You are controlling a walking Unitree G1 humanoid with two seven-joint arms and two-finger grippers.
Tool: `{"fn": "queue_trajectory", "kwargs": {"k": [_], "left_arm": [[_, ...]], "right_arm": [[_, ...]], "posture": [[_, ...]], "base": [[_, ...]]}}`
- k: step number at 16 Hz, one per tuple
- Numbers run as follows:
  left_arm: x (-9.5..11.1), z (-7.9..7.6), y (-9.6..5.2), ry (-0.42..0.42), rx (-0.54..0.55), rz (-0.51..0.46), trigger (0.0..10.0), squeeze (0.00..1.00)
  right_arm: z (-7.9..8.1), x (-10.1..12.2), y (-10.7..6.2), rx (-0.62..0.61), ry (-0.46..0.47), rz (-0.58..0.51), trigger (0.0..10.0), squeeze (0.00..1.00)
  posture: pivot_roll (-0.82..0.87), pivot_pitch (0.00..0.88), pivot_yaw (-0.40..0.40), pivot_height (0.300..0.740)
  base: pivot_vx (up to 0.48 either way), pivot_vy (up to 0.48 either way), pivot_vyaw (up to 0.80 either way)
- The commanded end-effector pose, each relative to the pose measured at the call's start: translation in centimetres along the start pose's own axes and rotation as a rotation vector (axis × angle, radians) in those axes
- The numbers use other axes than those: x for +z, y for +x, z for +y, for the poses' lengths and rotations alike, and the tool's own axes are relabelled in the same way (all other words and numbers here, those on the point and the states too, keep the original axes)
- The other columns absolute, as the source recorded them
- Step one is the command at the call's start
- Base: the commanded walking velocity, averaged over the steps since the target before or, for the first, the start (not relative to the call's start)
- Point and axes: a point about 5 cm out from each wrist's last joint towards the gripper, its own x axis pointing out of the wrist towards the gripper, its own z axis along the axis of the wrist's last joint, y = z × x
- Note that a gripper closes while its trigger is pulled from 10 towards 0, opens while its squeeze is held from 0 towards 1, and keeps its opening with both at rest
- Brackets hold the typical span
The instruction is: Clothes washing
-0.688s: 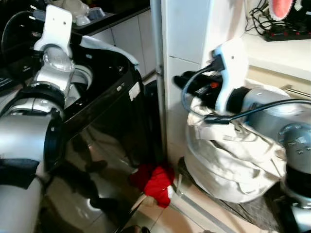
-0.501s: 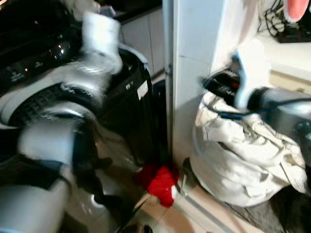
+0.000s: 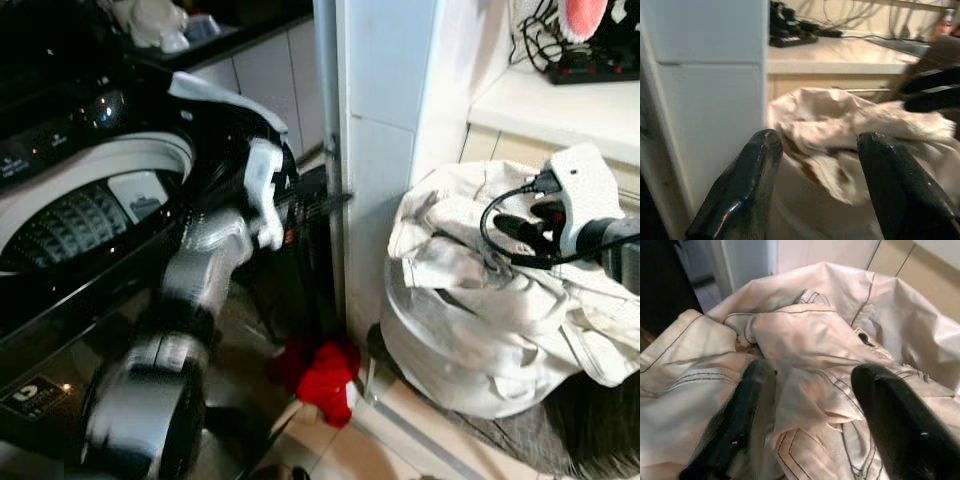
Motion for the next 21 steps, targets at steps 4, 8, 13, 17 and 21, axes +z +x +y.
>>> {"fn": "queue_trajectory", "kwargs": {"k": [4, 8, 13, 17, 21], "left_arm": [[1.4, -3.5, -1.7, 0.035, -0.219, 0.043, 10.0, 0.00], [1.2, -4.8, -2.5, 0.023, -0.231, 0.111, 10.0, 0.00], [1.3, -5.7, -2.3, 0.026, -0.213, 0.111, 10.0, 0.00], [1.2, -5.8, -2.4, 0.021, -0.202, 0.118, 10.0, 0.00], [1.2, -5.9, -2.3, 0.017, -0.197, 0.118, 10.0, 0.00]], "right_arm": [[-0.3, -2.0, 1.5, 0.031, 0.067, 0.045, 10.0, 1.00], [0.0, -3.3, 1.8, 0.030, 0.052, 0.128, 10.0, 0.00], [0.4, -4.9, 2.3, 0.062, 0.064, 0.178, 0.0, 0.00], [0.3, -4.7, 2.3, 0.067, 0.068, 0.162, 0.0, 0.00], [0.4, -4.5, 2.3, 0.084, 0.082, 0.141, 0.0, 0.00]], "posture": [[-0.13, 0.000, 0.109, 0.740], [-0.13, 0.000, 0.112, 0.740], [-0.13, 0.000, 0.112, 0.740], [-0.13, 0.000, 0.112, 0.740], [-0.13, 0.000, 0.113, 0.740]], "base": [[0.000, 0.000, 0.00], [0.000, 0.000, 0.00], [0.000, 0.000, 0.00], [0.000, 0.000, 0.00], [0.000, 0.000, 0.00]]}}
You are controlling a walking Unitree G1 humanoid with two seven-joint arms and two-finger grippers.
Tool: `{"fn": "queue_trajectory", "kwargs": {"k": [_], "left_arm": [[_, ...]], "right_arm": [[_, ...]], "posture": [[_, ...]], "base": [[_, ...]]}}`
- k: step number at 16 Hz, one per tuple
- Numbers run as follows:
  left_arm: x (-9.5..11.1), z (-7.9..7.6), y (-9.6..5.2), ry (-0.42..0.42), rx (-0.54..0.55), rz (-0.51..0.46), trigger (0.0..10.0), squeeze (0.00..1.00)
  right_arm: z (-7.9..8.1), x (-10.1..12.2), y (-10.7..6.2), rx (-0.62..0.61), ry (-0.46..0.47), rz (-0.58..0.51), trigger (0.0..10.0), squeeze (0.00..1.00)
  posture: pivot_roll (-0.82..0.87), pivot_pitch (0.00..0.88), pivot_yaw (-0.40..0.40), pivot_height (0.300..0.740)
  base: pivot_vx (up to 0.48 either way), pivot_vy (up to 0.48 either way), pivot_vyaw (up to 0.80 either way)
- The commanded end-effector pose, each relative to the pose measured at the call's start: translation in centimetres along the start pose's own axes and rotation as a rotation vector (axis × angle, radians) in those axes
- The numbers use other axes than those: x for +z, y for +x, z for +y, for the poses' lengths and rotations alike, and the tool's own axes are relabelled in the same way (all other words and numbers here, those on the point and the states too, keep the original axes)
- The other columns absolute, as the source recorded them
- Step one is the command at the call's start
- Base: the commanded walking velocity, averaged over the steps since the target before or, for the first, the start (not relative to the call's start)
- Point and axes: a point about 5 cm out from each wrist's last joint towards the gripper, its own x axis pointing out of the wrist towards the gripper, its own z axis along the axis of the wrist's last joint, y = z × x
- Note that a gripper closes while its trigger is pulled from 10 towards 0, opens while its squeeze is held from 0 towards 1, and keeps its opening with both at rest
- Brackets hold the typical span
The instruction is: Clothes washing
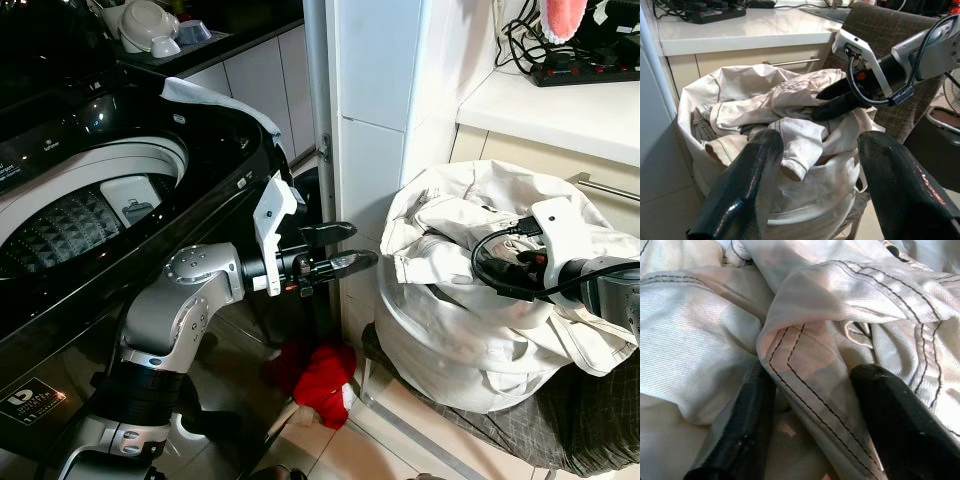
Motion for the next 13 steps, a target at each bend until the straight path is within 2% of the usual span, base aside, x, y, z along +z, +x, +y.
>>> {"fn": "queue_trajectory", "kwargs": {"k": [1, 13], "left_arm": [[0.24, -0.13, -0.13, 0.010, 0.002, -0.001, 10.0, 0.00], [0.12, 0.23, -0.22, 0.010, 0.039, -0.008, 10.0, 0.00]], "right_arm": [[0.17, 0.38, -0.03, 0.007, -0.002, -0.022, 0.0, 0.00], [0.29, 0.82, -0.23, 0.056, 0.059, -0.076, 0.0, 0.00]], "posture": [[-0.13, 0.000, 0.113, 0.740], [-0.13, 0.000, 0.106, 0.740]], "base": [[0.000, 0.000, 0.00], [0.000, 0.000, 0.00]]}}
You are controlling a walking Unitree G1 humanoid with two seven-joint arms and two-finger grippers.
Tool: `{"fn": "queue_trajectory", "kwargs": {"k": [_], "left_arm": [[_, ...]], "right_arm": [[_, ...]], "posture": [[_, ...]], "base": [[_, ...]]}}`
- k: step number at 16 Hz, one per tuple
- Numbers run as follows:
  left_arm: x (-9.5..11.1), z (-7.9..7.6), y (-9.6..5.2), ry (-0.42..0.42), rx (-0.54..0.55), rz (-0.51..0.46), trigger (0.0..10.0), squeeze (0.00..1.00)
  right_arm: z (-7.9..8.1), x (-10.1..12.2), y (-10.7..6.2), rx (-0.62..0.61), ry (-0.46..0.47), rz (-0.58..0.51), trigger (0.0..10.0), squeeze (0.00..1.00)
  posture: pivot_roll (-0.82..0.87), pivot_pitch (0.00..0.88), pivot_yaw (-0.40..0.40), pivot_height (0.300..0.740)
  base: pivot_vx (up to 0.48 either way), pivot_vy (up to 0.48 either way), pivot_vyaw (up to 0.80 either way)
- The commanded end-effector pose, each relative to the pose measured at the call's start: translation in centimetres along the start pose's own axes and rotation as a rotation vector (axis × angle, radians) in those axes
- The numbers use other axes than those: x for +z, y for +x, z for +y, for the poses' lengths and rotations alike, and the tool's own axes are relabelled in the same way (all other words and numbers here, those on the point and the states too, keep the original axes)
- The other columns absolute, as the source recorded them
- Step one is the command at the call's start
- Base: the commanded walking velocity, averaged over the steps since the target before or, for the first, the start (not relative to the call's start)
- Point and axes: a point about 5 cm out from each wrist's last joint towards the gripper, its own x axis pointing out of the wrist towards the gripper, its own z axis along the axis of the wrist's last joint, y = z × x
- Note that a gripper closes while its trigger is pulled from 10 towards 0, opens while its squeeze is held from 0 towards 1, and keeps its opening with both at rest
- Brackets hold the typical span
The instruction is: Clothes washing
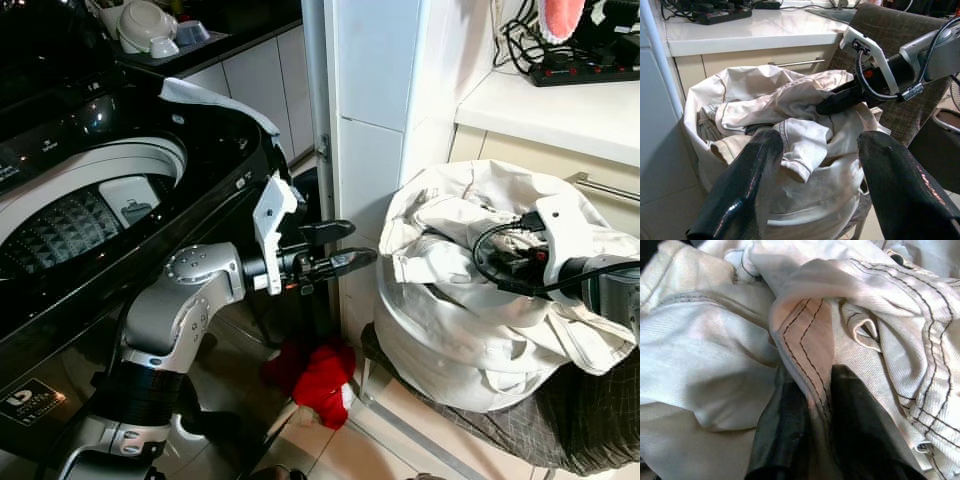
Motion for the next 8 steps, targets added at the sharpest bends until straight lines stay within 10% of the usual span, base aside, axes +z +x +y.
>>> {"fn": "queue_trajectory", "kwargs": {"k": [1, 8], "left_arm": [[0.2, 0.2, -0.2, 0.015, 0.019, -0.012, 10.0, 0.00], [0.9, 1.5, 0.3, 0.046, 0.159, -0.051, 10.0, 0.00]], "right_arm": [[0.3, 0.7, -0.3, 0.037, 0.021, -0.052, 0.0, 0.00], [-0.2, 5.6, -3.2, 0.071, 0.110, -0.302, 0.0, 0.00]], "posture": [[-0.13, 0.000, 0.108, 0.740], [-0.14, 0.000, 0.111, 0.740]], "base": [[0.000, 0.000, 0.00], [0.000, 0.000, 0.00]]}}
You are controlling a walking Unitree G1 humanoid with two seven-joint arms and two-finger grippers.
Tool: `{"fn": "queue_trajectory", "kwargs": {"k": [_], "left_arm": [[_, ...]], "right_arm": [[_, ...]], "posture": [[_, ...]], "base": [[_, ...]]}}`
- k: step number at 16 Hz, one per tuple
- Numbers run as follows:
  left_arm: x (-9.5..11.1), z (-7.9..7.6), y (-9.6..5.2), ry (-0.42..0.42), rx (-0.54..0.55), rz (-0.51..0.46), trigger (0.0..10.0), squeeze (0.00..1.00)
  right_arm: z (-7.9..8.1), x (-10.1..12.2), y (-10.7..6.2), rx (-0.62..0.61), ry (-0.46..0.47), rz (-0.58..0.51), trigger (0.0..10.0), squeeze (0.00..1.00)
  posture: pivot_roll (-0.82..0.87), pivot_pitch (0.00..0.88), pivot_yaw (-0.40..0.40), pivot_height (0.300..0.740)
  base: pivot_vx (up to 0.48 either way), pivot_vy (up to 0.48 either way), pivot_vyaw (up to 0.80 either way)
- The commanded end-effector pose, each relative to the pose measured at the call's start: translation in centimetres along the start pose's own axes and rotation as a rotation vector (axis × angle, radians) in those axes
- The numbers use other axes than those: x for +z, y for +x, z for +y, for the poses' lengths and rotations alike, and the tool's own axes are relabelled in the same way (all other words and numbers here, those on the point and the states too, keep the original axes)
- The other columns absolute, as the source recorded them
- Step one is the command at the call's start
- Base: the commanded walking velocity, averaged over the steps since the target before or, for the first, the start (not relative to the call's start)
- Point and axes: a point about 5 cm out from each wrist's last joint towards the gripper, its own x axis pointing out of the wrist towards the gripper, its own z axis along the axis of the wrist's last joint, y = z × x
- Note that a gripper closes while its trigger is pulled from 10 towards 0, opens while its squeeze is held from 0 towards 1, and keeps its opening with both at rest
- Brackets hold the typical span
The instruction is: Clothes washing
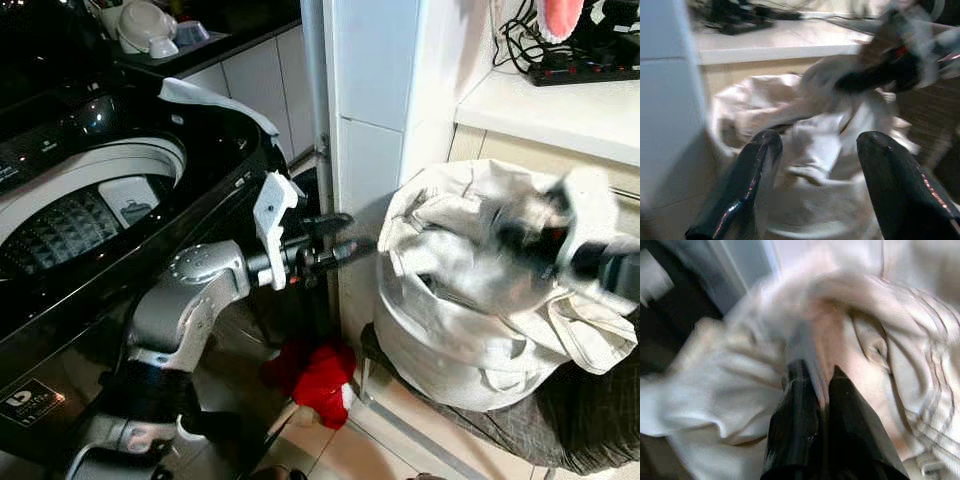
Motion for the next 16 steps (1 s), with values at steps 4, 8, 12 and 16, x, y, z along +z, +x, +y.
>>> {"fn": "queue_trajectory", "kwargs": {"k": [4, 8, 12, 16], "left_arm": [[3.8, 1.4, 1.1, 0.062, 0.125, -0.165, 10.0, 0.00], [8.6, 0.5, 3.2, 0.102, 0.058, -0.359, 10.0, 1.00], [10.1, -1.7, 4.9, 0.070, -0.114, -0.414, 10.0, 1.00], [9.2, -2.0, 6.0, 0.140, -0.078, -0.357, 10.0, 0.00]], "right_arm": [[3.1, 8.7, -3.5, 0.169, 0.005, -0.340, 0.0, 0.00], [5.6, 12.6, -5.1, 0.301, -0.022, -0.447, 0.0, 0.00], [6.9, 13.6, -4.6, 0.358, -0.020, -0.443, 0.0, 0.00], [9.1, 13.3, -3.6, 0.445, -0.013, -0.419, 0.0, 0.00]], "posture": [[-0.14, 0.000, 0.114, 0.740], [-0.15, 0.000, 0.110, 0.740], [-0.15, 0.000, 0.105, 0.740], [-0.15, 0.000, 0.105, 0.740]], "base": [[0.000, 0.000, 0.00], [0.000, 0.000, 0.00], [0.000, 0.000, 0.00], [0.000, 0.000, 0.00]]}}
